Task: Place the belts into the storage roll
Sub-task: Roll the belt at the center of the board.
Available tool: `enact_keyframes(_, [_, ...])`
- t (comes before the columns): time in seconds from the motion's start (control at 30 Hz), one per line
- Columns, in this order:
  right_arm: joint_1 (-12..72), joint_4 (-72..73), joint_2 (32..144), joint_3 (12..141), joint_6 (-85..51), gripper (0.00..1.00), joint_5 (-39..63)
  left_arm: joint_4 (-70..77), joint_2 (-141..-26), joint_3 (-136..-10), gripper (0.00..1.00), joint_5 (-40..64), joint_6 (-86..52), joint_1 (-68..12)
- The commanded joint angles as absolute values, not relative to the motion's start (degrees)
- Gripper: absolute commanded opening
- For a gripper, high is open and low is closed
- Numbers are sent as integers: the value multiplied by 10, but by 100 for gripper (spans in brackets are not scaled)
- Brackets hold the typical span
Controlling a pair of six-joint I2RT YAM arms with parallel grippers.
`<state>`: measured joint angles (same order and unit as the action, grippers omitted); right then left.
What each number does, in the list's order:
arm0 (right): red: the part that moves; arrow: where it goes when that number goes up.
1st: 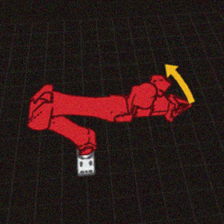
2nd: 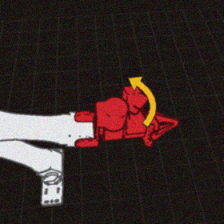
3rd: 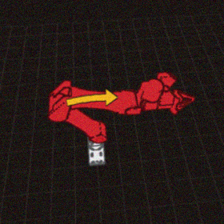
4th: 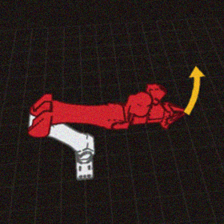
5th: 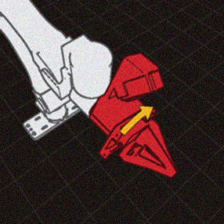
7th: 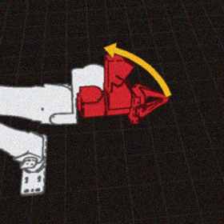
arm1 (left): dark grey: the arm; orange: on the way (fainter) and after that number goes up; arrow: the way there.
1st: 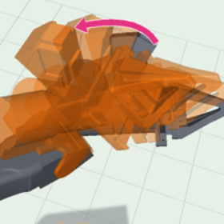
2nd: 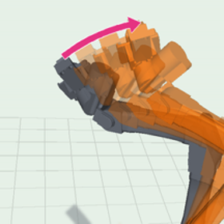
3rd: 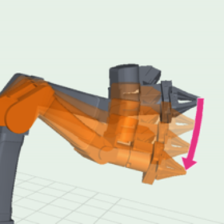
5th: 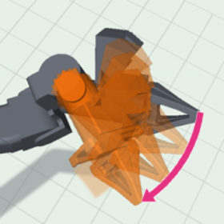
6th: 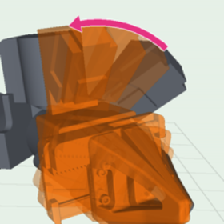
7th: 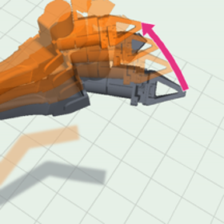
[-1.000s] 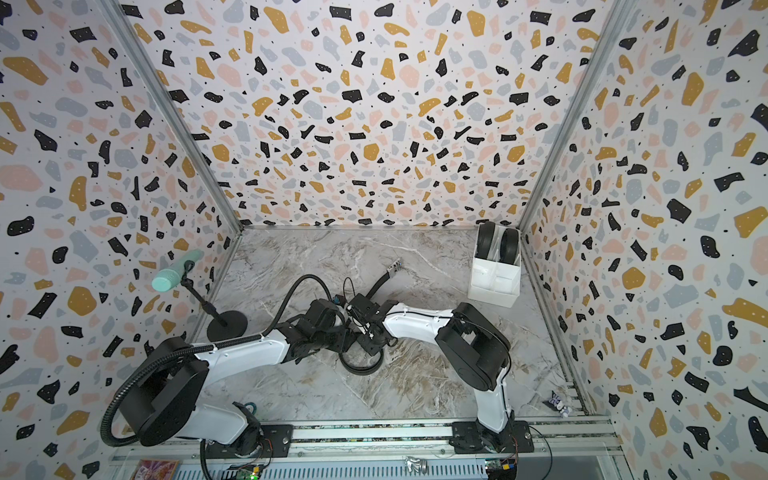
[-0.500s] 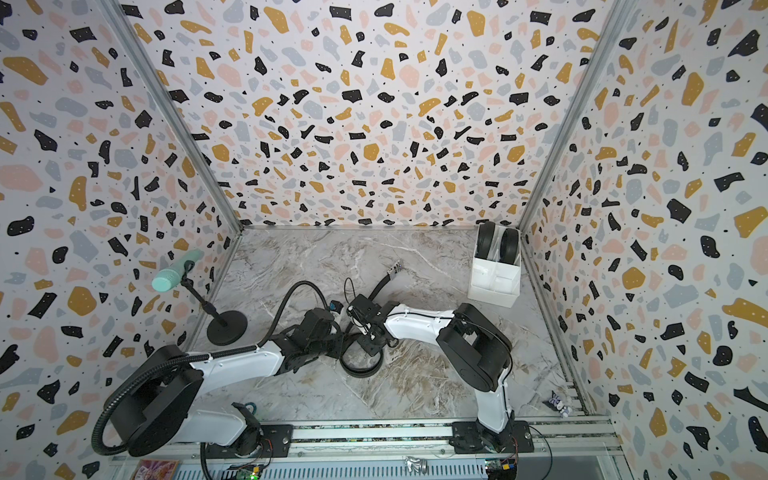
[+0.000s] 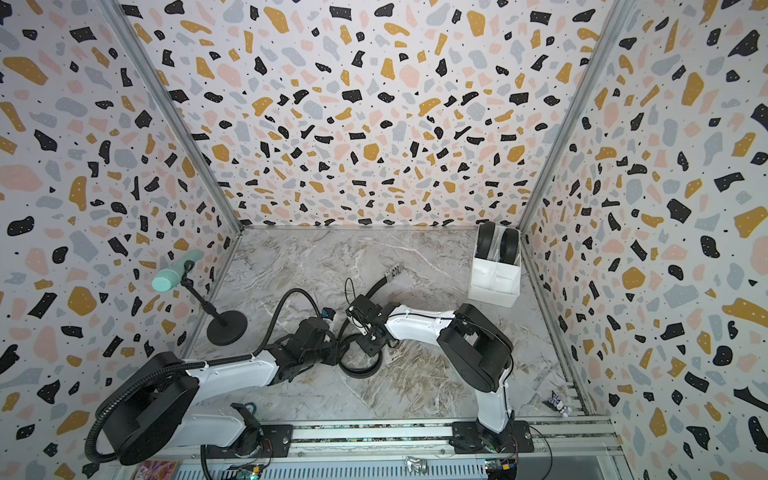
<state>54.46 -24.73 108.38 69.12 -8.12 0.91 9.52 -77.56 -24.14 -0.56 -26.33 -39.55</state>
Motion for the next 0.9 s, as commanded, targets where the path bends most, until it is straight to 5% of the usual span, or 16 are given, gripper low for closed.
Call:
enact_keyframes(0.0, [556, -237, 1101, 685, -95, 0, 56, 128, -790, -248, 47, 6, -240, -398])
enact_keyframes(0.27, [556, -238, 1107, 689, -93, 0, 61, 195, -802, -242, 34, 23, -239, -402])
enact_keyframes(0.63, [556, -239, 1114, 690, -92, 0, 63, 213, -841, -253, 0, 34, -223, -409])
enact_keyframes(0.73, [556, -242, 1115, 690, -94, 1, 63, 197, -838, -255, 0, 9, -215, -414])
enact_keyframes(0.87, [535, -272, 1087, 695, -95, 36, 76, 165, -826, -262, 0, -37, -202, -420])
